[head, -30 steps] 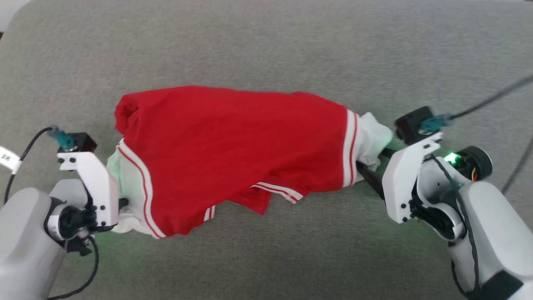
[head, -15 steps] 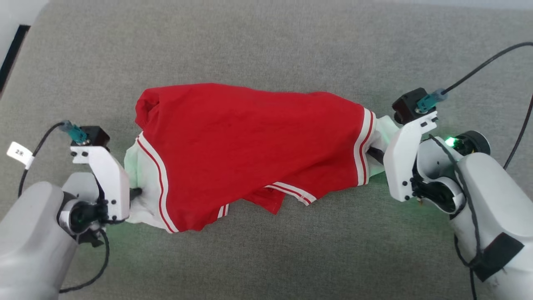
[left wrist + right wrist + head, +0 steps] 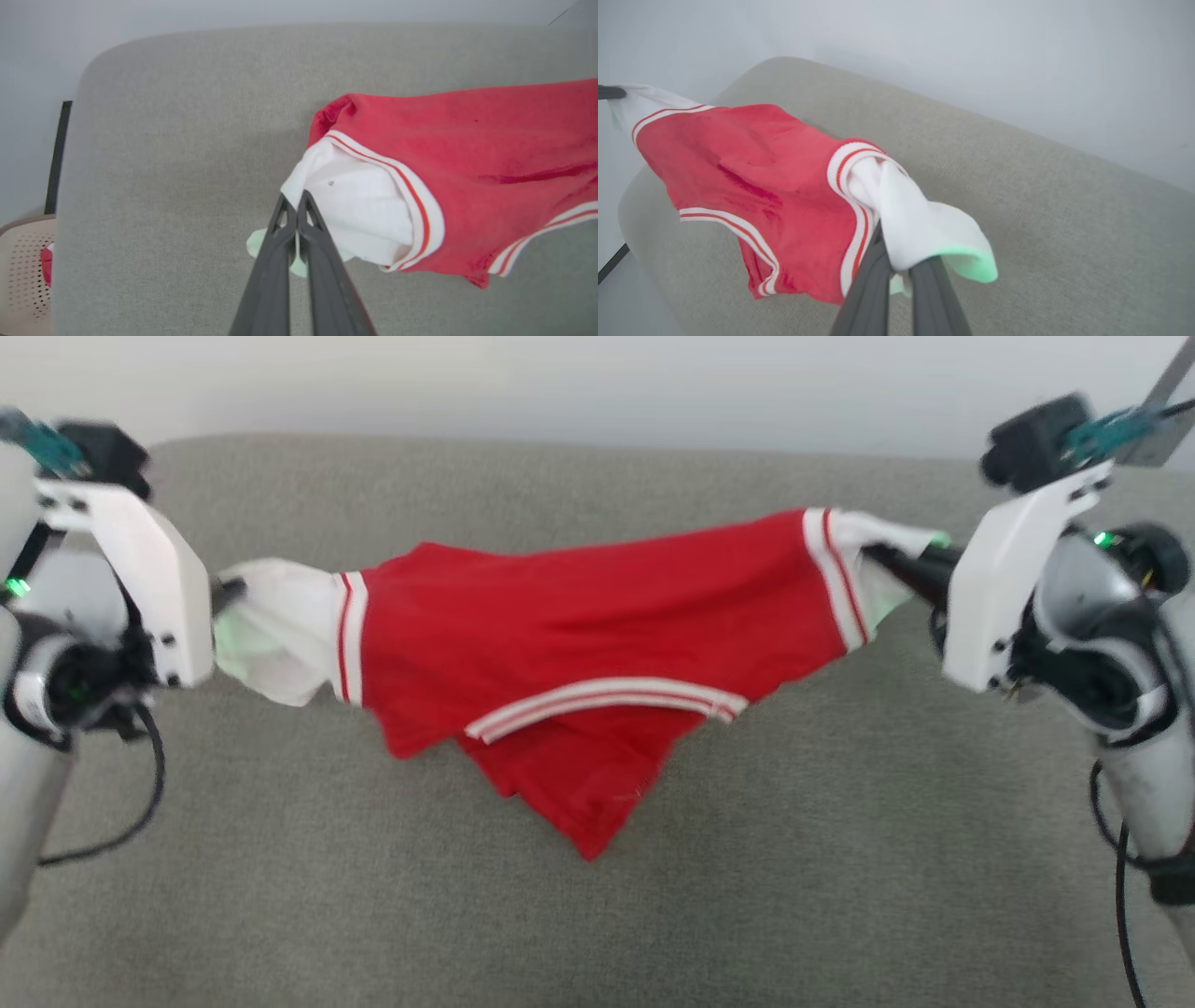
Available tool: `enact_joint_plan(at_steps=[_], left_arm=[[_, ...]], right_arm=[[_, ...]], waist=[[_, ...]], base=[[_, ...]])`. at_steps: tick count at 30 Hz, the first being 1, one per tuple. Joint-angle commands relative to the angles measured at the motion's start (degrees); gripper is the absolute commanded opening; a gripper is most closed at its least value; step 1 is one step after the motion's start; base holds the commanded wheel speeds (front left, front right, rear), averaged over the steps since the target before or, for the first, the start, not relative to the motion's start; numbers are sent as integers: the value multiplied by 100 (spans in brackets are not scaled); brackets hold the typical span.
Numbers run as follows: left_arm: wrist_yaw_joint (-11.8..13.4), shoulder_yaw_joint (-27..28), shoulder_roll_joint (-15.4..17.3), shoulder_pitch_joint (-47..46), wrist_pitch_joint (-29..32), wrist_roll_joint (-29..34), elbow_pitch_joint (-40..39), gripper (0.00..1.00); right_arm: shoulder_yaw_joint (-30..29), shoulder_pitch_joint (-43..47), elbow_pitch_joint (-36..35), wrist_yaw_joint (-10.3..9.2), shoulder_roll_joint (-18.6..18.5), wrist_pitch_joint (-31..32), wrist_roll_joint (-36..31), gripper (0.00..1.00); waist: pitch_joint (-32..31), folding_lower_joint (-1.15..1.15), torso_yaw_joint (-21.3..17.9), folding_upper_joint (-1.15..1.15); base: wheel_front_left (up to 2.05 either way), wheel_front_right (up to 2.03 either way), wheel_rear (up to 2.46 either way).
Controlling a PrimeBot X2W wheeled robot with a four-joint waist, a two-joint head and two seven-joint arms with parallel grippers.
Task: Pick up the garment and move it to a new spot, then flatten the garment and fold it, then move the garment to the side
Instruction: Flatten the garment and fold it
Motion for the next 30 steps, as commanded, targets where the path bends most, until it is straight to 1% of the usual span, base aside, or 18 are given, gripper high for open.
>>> enact_joint_plan(at_steps=[1, 5, 11, 18, 24, 30], left_arm=[[63, 57, 64, -162, 43, -15, -99, 0], [157, 140, 112, -532, 128, 20, -325, 0], [161, 139, 25, -1041, 143, 128, -436, 0], [103, 103, -130, -1631, 26, 290, -321, 0], [33, 64, -193, -1975, -70, 383, -230, 0], [-34, 14, -340, -2317, -354, 555, -8, 0]], right_arm=[[-109, -103, -68, -8, -12, 18, 36, 0], [-342, -345, -170, -8, 64, 9, 82, 0], [-564, -665, -194, -7, 170, -88, 89, 0], [-682, -1166, -191, -7, 342, -122, 22, 0], [-714, -1516, -123, -7, 399, -238, -107, 0], [-670, -1941, 293, -7, 422, -675, -420, 0]], waist=[[-214, 0, -129, 0], [-483, 0, -244, 0], [-714, 0, -358, 0], [-886, 0, -518, 0], [-905, 0, -601, 0], [-590, 0, -617, 0]], base=[[0, 0, 0], [0, 0, 0], [0, 0, 0], [0, 0, 0], [0, 0, 0], [0, 0, 0]])
